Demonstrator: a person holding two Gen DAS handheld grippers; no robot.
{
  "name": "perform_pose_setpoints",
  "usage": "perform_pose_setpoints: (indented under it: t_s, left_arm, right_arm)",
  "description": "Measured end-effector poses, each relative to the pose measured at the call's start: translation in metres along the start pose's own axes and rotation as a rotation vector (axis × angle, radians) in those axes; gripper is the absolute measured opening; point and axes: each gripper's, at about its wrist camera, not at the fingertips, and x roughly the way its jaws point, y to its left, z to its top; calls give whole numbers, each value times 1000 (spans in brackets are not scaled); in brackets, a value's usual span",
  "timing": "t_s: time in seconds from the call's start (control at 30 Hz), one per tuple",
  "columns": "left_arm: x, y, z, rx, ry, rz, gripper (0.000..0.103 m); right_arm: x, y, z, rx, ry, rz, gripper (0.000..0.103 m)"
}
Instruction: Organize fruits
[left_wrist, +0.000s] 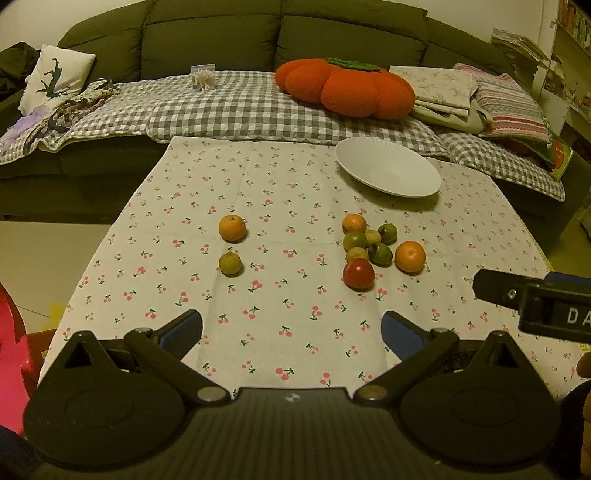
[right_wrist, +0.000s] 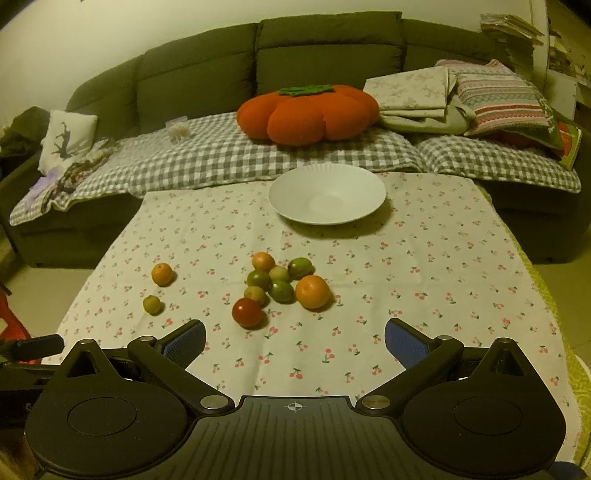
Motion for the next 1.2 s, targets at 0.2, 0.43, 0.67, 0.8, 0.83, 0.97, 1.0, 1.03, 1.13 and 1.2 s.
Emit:
perform_pose_setpoints:
  t_s: [0.2, 0.43, 0.67, 0.8, 0.83, 0.97, 1.0, 1.03, 1.13, 1.2]
  left_arm:
    - [4, 0, 0, -1, 4, -8, 102]
    - [8, 1, 0, -2, 12, -15, 102]
    - [13, 1, 0, -2, 22, -19, 102]
    - [17, 1, 1, 3, 25, -24, 102]
    - [19, 1, 1, 2, 26, -23, 102]
    - [25, 5, 1, 0, 32, -22, 102]
    - [27, 6, 2, -2, 32, -25, 102]
    - [28, 7, 2, -4, 33, -32, 102]
    - [32, 11, 4, -5, 29, -46, 102]
    - [37, 16, 5, -13, 31, -49, 102]
  right_arm:
    - [2, 1, -1, -12, 1, 4, 103]
    - [4, 1, -2, -7, 1, 4, 103]
    - [10, -2, -1, -4, 15, 7, 103]
    - [12, -2, 0, -4, 16, 6, 103]
    - [13, -3, 0, -4, 15, 4, 103]
    - [18, -7, 4, 4, 17, 0, 103]
    - [20, -9, 4, 6, 17, 0, 103]
    - [21, -10, 5, 8, 15, -3, 103]
    - [27, -15, 7, 14, 20, -7, 102]
    - [32, -20, 9, 26, 22, -7, 101]
